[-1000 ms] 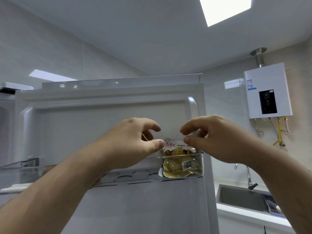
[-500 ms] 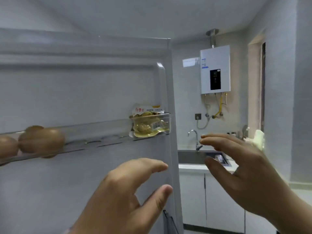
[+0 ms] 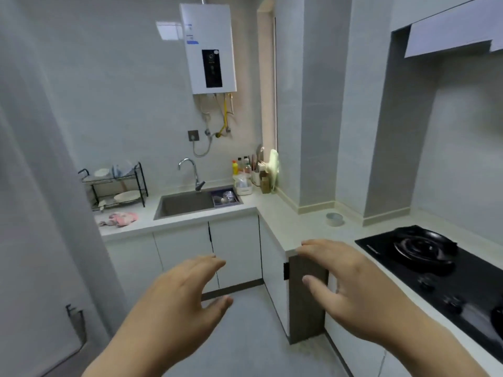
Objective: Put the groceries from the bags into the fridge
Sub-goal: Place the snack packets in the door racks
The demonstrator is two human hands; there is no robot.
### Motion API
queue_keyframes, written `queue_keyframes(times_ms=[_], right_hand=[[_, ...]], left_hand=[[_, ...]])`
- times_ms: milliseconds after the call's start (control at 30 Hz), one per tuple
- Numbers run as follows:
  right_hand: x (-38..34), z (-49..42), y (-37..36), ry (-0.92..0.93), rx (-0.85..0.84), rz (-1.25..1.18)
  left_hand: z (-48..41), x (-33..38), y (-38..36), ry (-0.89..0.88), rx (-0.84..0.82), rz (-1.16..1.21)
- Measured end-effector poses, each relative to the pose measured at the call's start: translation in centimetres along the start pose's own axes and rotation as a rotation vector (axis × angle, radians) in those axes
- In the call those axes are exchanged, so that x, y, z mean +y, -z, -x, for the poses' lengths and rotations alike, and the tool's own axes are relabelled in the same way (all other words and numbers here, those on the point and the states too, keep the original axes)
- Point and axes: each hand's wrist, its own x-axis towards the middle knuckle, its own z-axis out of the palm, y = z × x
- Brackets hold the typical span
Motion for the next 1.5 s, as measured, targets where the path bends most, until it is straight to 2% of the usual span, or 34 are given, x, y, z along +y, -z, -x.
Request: queue_keyframes(times_ms=[167, 367, 567, 833, 1000, 1500], right_hand=[[8.9, 5.1, 2.7, -0.208, -0.055, 0.073], [17.0, 11.6, 5.6, -0.368, -0.008, 0.093], [21.8, 19.5, 10.7, -0.643, 0.069, 0.172], [22.5, 29.0, 15.2, -1.052, 0.135, 0.253], [22.4, 33.4, 14.9, -1.298, 0.147, 0.262], [23.0, 32.1, 13.6, -1.762, 0.194, 0.340]], left_hand=[[-4.8, 6.0, -5.1, -0.062, -0.065, 0.087], [-9.6, 14.6, -10.6, -0.157, -0.171, 0.261], [-14.0, 25.2, -16.8, -0.392, -0.319, 0.349], [-16.3, 37.5, -22.8, -0.714, -0.463, 0.456], [-17.8, 42.4, -27.1, -0.898, -0.586, 0.539], [-22.5, 50.9, -35.0, -1.206, -0.891, 0.704]])
